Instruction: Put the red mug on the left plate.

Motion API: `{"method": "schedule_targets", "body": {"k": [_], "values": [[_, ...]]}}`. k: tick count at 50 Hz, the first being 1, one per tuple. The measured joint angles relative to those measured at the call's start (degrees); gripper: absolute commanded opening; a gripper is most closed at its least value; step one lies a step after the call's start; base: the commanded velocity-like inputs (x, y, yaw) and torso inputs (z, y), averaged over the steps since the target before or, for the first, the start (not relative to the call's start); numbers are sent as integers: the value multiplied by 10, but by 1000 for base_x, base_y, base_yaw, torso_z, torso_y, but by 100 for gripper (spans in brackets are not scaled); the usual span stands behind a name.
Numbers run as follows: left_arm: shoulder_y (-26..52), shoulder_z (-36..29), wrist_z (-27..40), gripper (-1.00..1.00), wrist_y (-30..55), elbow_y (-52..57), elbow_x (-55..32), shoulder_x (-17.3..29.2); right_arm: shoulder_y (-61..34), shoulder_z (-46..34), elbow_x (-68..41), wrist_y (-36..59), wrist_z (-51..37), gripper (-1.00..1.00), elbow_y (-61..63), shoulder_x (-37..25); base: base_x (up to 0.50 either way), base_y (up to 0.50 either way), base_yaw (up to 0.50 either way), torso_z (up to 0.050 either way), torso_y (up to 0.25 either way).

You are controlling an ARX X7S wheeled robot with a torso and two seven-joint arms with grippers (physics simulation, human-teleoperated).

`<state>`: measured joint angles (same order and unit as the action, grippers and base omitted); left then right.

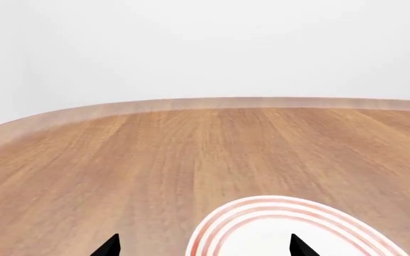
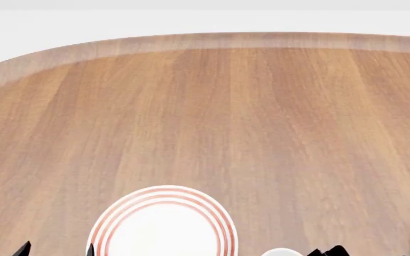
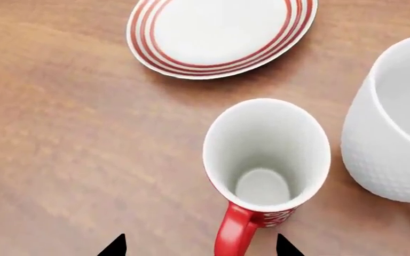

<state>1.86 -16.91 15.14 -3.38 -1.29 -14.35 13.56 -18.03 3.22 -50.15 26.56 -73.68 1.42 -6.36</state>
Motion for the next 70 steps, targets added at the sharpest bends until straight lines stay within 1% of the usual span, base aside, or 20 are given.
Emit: {"method": "schedule_targets", "body": {"k": [34, 70], "values": [[2, -8, 6, 100, -4, 0, -5, 7, -11, 6, -21, -31, 8, 100, -53, 7, 0, 0, 0, 0, 0], [4, -17, 11, 100, -7, -2, -9, 12, -33, 0, -13, -75, 26, 100, -121, 2, 0, 0, 0, 0, 0]]}}
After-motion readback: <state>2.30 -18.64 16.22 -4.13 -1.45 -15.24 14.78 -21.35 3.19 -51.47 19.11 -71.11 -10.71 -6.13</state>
